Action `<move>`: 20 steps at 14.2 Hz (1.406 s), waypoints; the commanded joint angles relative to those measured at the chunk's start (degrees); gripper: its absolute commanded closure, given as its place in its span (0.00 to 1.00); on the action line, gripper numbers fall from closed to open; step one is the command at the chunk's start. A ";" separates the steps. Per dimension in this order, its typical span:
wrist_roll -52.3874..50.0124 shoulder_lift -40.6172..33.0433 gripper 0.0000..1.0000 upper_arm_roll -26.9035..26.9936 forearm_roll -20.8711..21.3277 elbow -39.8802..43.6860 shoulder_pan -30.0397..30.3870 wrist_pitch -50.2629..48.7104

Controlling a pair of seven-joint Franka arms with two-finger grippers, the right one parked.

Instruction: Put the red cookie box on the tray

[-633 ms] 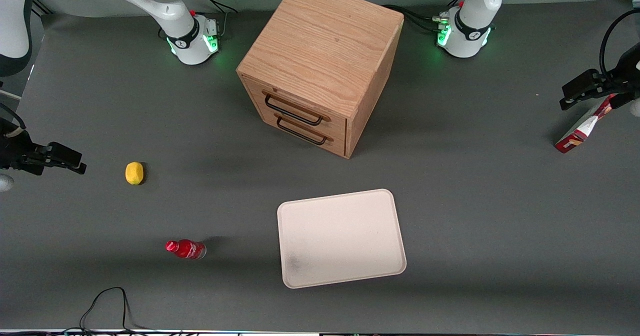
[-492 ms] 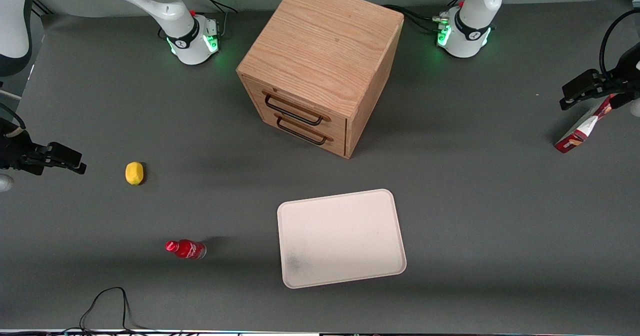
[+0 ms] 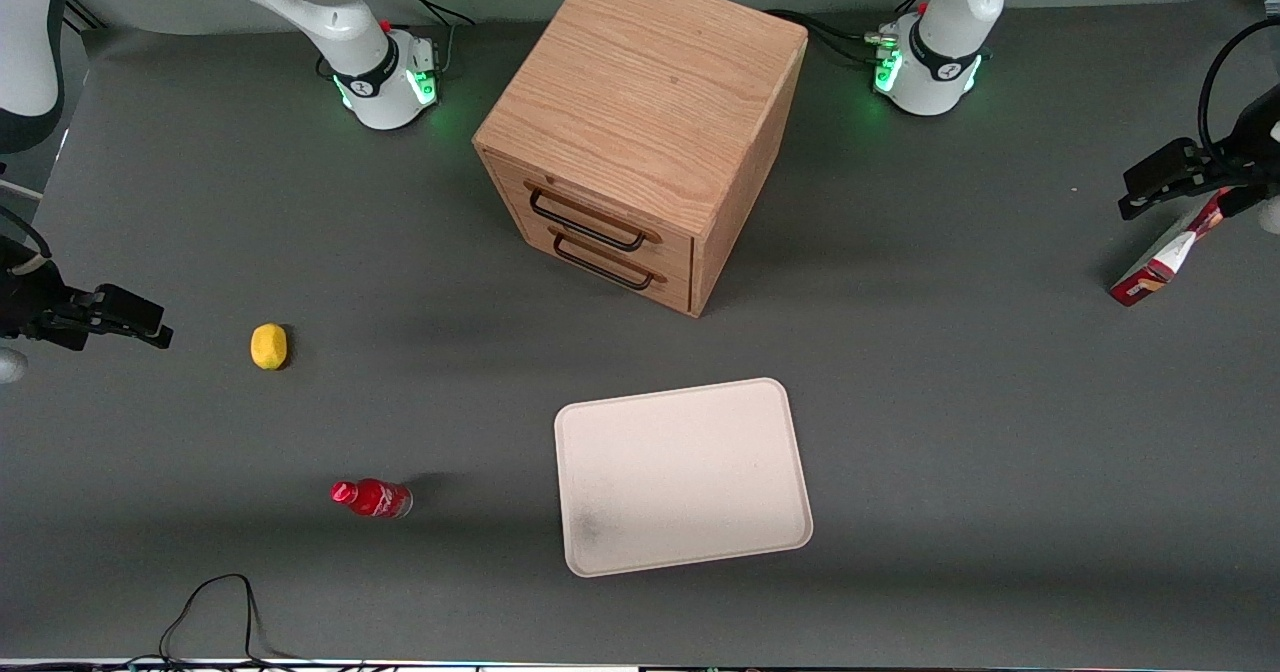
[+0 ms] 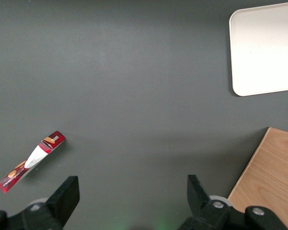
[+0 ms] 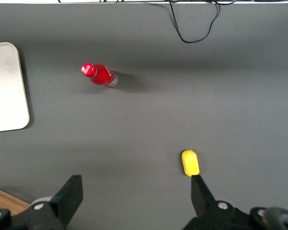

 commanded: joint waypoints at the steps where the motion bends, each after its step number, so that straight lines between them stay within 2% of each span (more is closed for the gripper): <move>1: -0.70 -1.32 0.00 0.38 -0.39 -0.91 -0.51 -1.31; 12: 2.54 -0.97 0.00 0.73 0.14 -1.79 0.80 -1.48; 16: 11.93 -1.76 0.00 0.64 0.23 -3.63 6.06 -1.04; 20: 28.61 -4.39 0.00 0.29 0.67 -8.10 15.98 1.84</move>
